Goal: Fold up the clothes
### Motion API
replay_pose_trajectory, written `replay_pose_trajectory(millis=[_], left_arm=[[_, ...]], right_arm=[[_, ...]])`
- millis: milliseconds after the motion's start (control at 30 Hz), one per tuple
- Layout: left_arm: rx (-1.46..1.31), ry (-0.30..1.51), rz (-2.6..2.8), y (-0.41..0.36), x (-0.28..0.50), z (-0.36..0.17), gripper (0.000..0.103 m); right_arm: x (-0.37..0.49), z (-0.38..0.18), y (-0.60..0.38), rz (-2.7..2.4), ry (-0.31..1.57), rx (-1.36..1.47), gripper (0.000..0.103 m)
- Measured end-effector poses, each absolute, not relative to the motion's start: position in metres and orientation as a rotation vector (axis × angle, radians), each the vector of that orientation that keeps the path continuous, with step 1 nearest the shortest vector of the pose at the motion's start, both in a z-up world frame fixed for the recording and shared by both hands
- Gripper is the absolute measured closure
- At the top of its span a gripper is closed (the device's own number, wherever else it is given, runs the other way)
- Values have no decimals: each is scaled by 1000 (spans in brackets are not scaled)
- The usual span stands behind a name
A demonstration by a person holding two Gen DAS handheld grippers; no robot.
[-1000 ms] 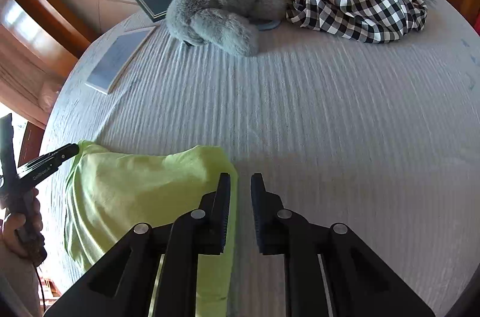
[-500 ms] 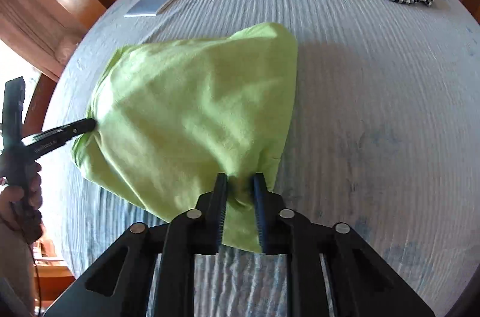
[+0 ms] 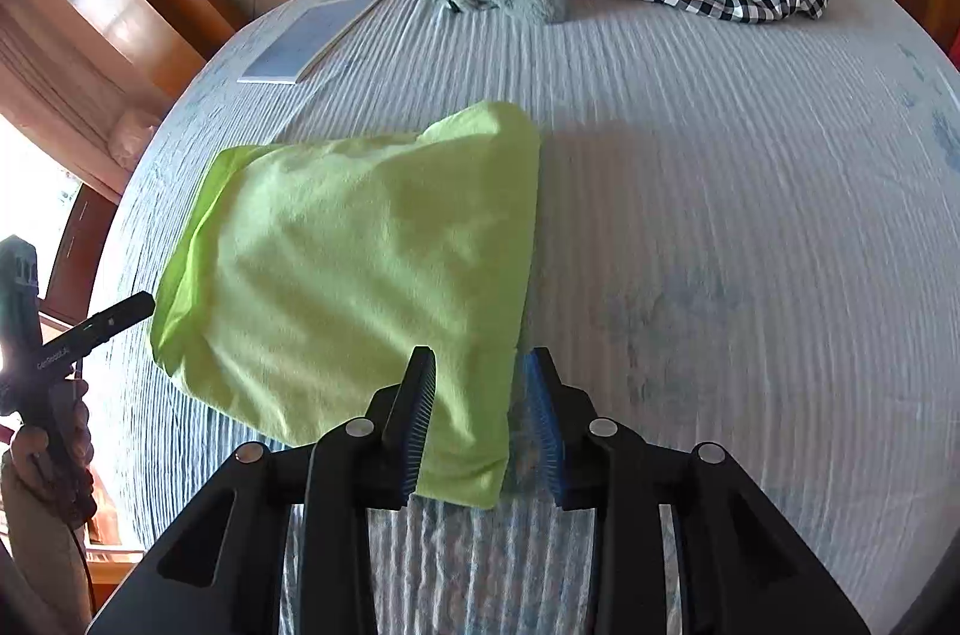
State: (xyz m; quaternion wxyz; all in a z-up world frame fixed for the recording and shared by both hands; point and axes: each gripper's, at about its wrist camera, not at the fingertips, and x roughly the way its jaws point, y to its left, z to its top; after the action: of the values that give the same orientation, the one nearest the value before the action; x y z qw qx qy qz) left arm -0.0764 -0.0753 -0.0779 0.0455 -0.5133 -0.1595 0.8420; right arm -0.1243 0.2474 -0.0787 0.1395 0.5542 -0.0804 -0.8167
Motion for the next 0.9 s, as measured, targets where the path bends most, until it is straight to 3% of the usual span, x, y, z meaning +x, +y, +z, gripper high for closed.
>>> replay_pose_trajectory(millis=[133,300,400,500,600,700,800,833,900], left_arm=[[-1569,-507,2599,-68,-76,-75,31],[-1654,-451,2594,-58,-82,-94,31],[-1727,-514,2532,-52,-79,-113,31],[-1734,-381,2586,-36,-75,-111,29],[-1752,-227,2629,-20,-73,-110,28],[-1770,-144,2657,-9,-75,-109,29],[-1752,-178,2669,-10,-73,-105,45],[-1749,-188,2661,-10,-72,-103,62],[-1745,-193,2651,-11,-71,-101,67]], right_arm=[[-148,-80,245,-2353,-229,1578,55],[-176,-88,238,-2317,-209,1585,53],[-193,-95,236,-2313,-212,1603,53],[-206,-101,230,-2304,-207,1598,52],[-218,-107,223,-2299,-196,1591,37],[-224,-110,213,-2289,-157,1578,36],[-225,-110,205,-2280,-84,1568,43],[-225,-110,204,-2271,-83,1563,46],[-225,-111,204,-2269,-66,1557,49]])
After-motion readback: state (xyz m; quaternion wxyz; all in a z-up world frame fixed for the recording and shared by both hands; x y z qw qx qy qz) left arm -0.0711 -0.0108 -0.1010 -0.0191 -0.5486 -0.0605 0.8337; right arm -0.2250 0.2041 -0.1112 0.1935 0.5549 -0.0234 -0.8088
